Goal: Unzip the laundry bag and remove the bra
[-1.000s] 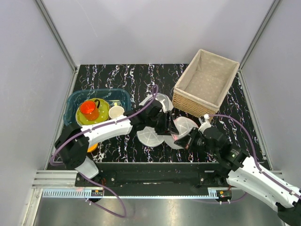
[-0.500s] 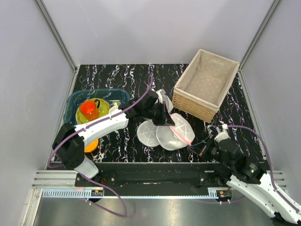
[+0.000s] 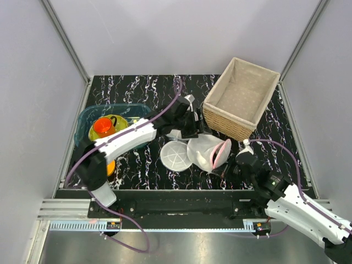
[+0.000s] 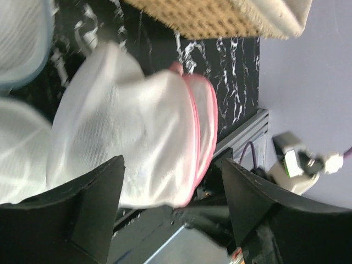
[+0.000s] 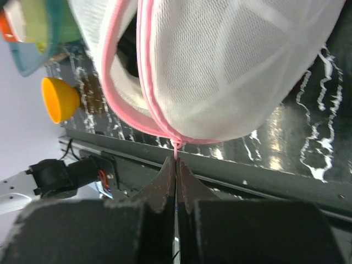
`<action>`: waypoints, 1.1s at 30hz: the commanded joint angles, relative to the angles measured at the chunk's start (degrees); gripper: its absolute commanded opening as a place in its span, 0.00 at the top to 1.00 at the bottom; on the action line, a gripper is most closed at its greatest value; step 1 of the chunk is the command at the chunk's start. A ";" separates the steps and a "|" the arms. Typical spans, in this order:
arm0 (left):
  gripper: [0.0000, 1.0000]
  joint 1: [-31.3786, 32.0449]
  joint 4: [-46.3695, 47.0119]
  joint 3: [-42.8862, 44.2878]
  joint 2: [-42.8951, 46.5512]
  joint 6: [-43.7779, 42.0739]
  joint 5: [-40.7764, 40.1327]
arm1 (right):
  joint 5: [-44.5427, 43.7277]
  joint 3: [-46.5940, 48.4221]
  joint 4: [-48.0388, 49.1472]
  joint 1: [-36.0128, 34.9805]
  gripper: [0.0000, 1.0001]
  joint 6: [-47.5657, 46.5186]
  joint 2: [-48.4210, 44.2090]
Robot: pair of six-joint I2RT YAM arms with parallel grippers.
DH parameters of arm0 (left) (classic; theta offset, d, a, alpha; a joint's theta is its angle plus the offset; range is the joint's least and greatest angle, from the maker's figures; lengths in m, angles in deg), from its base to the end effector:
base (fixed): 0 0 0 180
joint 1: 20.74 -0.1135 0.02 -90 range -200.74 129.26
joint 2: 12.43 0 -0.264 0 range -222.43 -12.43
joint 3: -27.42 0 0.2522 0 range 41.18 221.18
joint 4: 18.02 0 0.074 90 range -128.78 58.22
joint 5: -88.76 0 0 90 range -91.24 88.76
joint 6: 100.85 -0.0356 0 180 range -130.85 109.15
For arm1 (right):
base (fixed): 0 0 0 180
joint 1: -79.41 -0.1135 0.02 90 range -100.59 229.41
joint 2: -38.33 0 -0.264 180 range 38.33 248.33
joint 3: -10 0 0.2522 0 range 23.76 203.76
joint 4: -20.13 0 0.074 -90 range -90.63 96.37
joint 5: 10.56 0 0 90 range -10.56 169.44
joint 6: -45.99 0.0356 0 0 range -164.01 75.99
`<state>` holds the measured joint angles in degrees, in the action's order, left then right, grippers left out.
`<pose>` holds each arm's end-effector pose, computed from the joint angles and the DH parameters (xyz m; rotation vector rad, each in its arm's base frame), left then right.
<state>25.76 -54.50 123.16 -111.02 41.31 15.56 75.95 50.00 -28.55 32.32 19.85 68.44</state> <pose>0.2644 -0.2935 0.2935 0.0518 2.5381 -1.1531 0.0870 0.0904 0.2206 0.3898 2.4011 0.9183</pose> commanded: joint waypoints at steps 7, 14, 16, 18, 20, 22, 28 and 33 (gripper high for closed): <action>0.21 6.40 2.42 -13.77 18.96 3.04 -8.45 | 1.11 -1.19 13.73 -0.11 1.00 0.13 1.09; 0.23 9.48 1.37 -7.80 10.27 1.19 -6.16 | 1.82 -0.40 12.77 -0.19 1.00 -1.01 1.44; 0.26 9.75 0.75 -6.40 8.25 2.41 -6.60 | 1.73 -0.31 12.59 -0.19 1.00 -0.84 1.09; 0.28 10.27 0.22 -6.39 7.71 4.08 -9.49 | 1.47 -0.49 12.24 -0.19 1.00 -0.57 0.22; 0.30 10.63 0.75 -7.26 6.83 5.14 -10.12 | 1.11 -0.66 11.80 -0.19 1.00 -0.40 -0.75; 0.34 10.80 1.36 -6.83 5.78 5.76 -9.51 | 0.94 -0.75 11.28 -0.19 1.00 -0.49 -1.28; 1.00 9.06 3.48 -6.21 5.68 6.11 -8.18 | -1.42 0.74 6.11 -0.19 1.00 -1.54 -3.81; 1.00 4.83 1.01 -6.12 10.86 4.00 -8.18 | -4.77 1.62 -3.21 -0.19 1.00 -2.86 -10.23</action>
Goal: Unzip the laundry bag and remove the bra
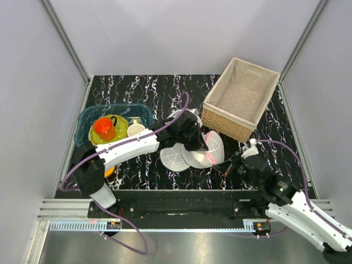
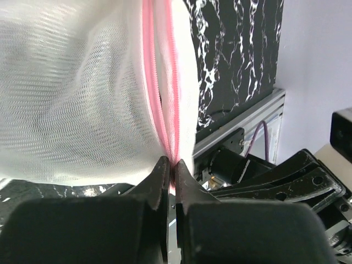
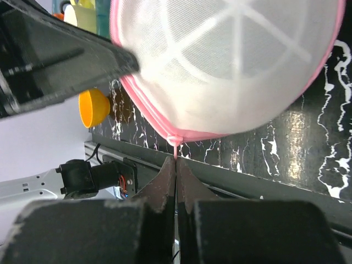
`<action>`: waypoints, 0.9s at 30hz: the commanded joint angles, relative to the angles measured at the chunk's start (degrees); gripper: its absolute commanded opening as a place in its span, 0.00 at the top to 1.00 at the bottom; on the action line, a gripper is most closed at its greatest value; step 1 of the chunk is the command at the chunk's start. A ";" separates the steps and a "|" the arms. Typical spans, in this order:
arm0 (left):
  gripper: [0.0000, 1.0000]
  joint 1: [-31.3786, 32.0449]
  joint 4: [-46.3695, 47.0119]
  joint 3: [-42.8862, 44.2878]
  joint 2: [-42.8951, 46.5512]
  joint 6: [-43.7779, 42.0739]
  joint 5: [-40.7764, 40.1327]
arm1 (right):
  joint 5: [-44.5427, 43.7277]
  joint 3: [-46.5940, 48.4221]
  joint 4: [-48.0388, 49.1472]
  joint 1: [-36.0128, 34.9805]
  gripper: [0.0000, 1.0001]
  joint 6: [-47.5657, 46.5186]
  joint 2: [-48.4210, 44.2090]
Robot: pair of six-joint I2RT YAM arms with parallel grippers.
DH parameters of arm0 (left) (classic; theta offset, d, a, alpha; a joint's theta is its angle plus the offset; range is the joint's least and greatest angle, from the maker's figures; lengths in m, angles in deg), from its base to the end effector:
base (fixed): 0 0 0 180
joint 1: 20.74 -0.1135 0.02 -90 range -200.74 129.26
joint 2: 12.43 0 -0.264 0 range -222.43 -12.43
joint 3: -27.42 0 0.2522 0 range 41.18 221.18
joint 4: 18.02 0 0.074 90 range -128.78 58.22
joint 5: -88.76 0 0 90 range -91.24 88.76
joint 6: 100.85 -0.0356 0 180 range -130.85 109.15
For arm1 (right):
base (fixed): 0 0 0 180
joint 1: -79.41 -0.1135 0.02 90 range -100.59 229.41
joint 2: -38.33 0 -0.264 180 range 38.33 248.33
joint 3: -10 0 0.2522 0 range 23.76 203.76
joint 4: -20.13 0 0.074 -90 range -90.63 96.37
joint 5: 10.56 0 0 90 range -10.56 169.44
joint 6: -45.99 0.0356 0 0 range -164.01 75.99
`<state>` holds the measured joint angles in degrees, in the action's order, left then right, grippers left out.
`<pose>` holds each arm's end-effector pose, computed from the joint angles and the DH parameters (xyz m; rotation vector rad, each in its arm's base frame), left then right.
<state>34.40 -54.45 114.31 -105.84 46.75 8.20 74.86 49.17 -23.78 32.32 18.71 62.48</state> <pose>0.2045 -0.3038 0.2740 0.0378 2.6157 -1.0672 0.0828 0.0849 0.2340 0.3604 2.2331 1.0403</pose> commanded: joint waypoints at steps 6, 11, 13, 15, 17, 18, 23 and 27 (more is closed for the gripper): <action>1.00 -8.81 0.26 2.29 8.76 -2.23 -0.29 | -2.72 0.61 -16.95 -0.19 1.00 0.30 -11.74; 1.00 -10.31 1.14 3.08 9.82 -3.46 1.03 | -3.59 -0.01 -18.72 -0.19 1.00 1.35 -13.95; 1.00 -10.92 0.62 4.04 9.47 -5.12 2.25 | -4.29 0.17 -18.89 -0.11 1.00 1.09 -13.42; 1.00 -11.88 -0.35 4.83 9.12 -6.10 2.26 | -5.26 0.61 -18.98 -0.19 1.00 0.83 -12.81; 1.00 -12.68 0.79 5.01 8.24 -6.98 1.56 | -5.35 0.69 -18.63 -0.19 1.00 0.39 -12.37; 1.00 -13.29 1.49 5.01 7.72 -6.80 0.60 | -5.27 0.69 -17.50 -0.11 1.00 0.13 -11.49; 1.00 -11.37 3.43 10.52 -2.54 -6.62 5.50 | -2.72 1.92 -10.64 -0.19 1.00 -1.28 -4.99; 0.64 -6.98 -3.58 17.13 -5.21 -11.45 4.55 | -1.14 2.02 -3.53 -0.20 1.00 -0.93 0.46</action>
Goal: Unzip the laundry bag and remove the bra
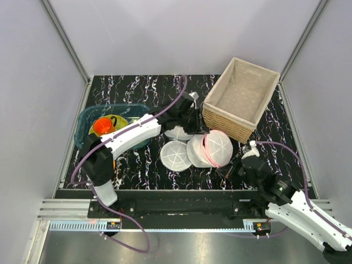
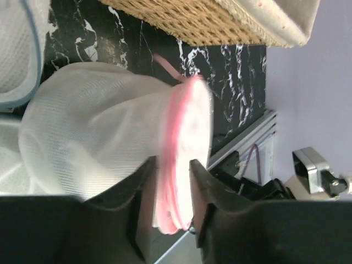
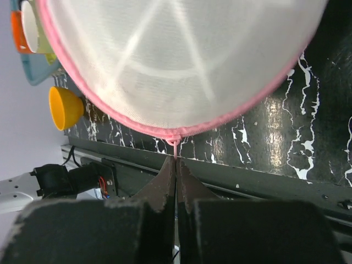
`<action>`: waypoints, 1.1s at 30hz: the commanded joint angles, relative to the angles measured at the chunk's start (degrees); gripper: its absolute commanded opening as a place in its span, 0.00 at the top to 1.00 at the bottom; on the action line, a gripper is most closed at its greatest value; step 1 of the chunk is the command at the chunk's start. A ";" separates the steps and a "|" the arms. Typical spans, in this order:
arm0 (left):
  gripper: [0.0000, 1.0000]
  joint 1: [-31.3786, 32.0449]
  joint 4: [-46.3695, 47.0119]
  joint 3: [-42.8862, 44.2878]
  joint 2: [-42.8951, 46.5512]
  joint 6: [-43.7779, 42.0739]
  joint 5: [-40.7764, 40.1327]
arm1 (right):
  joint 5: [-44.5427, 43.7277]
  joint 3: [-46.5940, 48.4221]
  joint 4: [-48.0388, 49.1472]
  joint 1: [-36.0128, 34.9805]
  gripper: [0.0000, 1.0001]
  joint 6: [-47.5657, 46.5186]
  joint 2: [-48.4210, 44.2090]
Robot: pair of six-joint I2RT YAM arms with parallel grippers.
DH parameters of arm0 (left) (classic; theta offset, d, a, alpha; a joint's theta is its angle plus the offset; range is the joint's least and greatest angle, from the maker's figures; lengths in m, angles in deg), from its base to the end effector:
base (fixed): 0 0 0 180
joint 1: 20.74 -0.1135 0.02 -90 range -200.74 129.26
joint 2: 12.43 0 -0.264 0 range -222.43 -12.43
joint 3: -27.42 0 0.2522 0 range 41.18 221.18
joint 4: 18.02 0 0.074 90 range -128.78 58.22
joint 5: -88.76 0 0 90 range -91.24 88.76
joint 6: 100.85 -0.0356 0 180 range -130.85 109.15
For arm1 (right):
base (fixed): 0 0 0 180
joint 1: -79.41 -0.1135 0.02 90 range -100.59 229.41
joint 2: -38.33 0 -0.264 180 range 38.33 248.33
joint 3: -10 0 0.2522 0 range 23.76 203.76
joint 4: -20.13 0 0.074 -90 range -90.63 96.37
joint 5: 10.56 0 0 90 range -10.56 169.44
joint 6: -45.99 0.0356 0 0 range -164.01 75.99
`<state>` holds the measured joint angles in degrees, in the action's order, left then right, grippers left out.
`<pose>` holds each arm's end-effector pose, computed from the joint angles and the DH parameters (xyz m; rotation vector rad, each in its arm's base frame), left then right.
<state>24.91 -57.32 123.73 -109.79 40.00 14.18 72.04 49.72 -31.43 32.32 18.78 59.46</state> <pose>0.2648 -0.2844 0.3006 0.0436 2.5375 -1.1025 0.0745 0.0734 0.2296 0.3950 2.2719 0.9393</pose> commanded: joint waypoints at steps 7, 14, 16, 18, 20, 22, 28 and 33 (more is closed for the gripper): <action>0.30 4.97 -6.45 2.38 11.73 -2.44 -13.82 | 2.65 -0.90 8.71 -0.19 1.00 0.76 4.28; 0.28 9.10 -0.39 -13.98 22.48 7.86 -15.24 | 3.09 -3.01 9.59 -0.19 1.00 1.99 3.48; 0.21 9.72 -0.04 -16.26 21.43 9.44 -15.16 | 3.36 -2.93 9.76 -0.19 1.00 1.82 3.92; 0.21 9.90 2.93 -17.67 20.11 11.19 -12.27 | 3.62 -2.93 10.38 -0.19 1.00 1.55 4.54; 0.21 10.86 5.84 -19.26 18.01 12.16 -10.60 | 3.71 -2.75 10.64 -0.19 1.00 1.38 5.15; 0.22 11.57 8.04 -18.91 15.90 12.78 -9.62 | 3.71 -2.49 10.82 -0.19 1.00 1.38 5.42; 0.38 13.15 10.15 -17.42 10.00 14.36 -7.95 | 3.71 -2.31 10.64 -0.19 1.00 1.38 4.72; 1.00 12.45 4.64 -13.74 10.96 11.04 -12.07 | 2.13 -1.53 5.47 -0.19 1.00 1.20 1.56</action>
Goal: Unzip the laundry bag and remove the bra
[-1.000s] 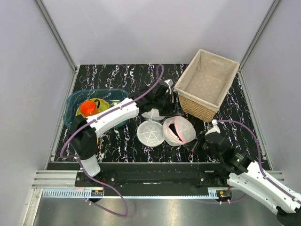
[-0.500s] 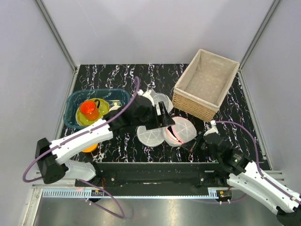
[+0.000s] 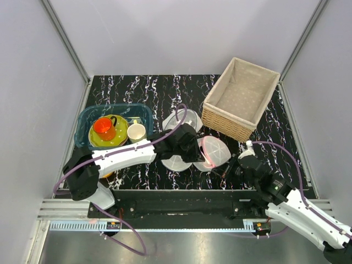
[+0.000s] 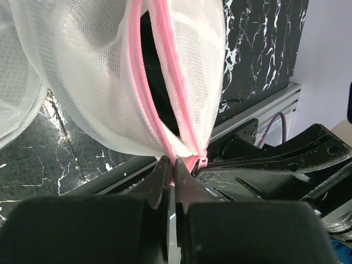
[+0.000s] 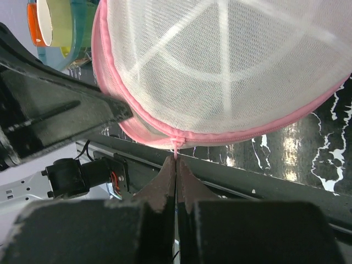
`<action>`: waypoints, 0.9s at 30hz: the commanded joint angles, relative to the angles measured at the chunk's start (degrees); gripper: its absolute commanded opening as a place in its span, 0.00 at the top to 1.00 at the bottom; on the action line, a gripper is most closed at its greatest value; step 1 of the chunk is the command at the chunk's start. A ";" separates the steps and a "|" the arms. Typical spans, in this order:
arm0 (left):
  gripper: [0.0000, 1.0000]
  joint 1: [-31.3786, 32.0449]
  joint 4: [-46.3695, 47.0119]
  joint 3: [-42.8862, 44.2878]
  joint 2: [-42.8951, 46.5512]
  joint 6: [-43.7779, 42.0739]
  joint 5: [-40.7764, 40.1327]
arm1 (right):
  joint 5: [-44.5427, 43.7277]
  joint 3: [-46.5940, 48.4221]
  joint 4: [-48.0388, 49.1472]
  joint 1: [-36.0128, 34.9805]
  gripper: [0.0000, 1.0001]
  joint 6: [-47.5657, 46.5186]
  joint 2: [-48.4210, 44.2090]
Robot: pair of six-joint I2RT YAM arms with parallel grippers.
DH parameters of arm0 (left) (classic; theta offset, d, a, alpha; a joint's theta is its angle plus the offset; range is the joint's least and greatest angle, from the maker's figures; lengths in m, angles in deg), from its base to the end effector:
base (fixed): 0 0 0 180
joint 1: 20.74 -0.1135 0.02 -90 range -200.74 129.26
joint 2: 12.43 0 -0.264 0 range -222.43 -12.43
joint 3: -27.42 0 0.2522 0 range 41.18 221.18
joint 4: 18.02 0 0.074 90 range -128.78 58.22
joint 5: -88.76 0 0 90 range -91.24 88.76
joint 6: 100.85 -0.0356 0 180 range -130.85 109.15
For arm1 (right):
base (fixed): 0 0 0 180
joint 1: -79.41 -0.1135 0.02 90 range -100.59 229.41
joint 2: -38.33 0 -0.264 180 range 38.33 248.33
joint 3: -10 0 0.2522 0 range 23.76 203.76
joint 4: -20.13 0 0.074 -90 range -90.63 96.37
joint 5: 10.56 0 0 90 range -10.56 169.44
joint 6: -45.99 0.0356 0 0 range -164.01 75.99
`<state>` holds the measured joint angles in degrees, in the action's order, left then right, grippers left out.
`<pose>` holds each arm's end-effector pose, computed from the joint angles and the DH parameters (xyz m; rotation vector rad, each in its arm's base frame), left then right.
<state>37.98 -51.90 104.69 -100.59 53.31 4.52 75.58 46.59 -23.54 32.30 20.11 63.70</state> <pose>0.1719 -0.2898 0.2527 -0.0705 2.6590 -1.0369 0.0843 0.0872 0.2169 0.3872 2.2979 1.0116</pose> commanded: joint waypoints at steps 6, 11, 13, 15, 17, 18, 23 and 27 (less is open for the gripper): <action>1.00 -6.24 -2.82 5.93 4.66 -6.41 -1.72 | -3.44 3.01 -14.55 -0.17 1.00 0.48 -12.17; 1.00 -10.29 -3.87 6.37 5.63 -9.22 0.22 | -2.65 2.13 -20.09 -0.17 1.00 1.27 -15.70; 1.00 -10.82 -3.79 6.28 5.72 -9.41 0.74 | -2.65 1.78 -20.19 -0.09 1.00 1.36 -15.78; 1.00 -10.82 -3.79 6.19 5.72 -9.41 1.09 | -2.73 1.43 -19.84 -0.17 1.00 1.27 -15.78; 1.00 -10.82 -3.09 5.67 5.63 -9.23 2.32 | -3.08 2.04 -19.48 -0.17 1.00 1.54 -15.00; 1.00 -10.64 -2.65 5.23 5.72 -9.14 2.85 | -3.78 2.65 -19.48 -0.17 0.92 1.45 -14.56; 1.00 -8.63 -1.68 3.30 6.33 -9.32 4.52 | -3.61 14.04 -20.19 -0.17 0.27 -0.83 -5.17; 1.00 -4.50 -0.01 -1.44 7.74 -8.79 3.56 | -5.45 22.42 -18.18 -0.17 0.42 -4.88 5.80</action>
<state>29.85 -55.11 106.90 -96.04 44.85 7.28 73.44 60.23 -45.38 32.30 18.97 61.97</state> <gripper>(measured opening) 0.012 0.640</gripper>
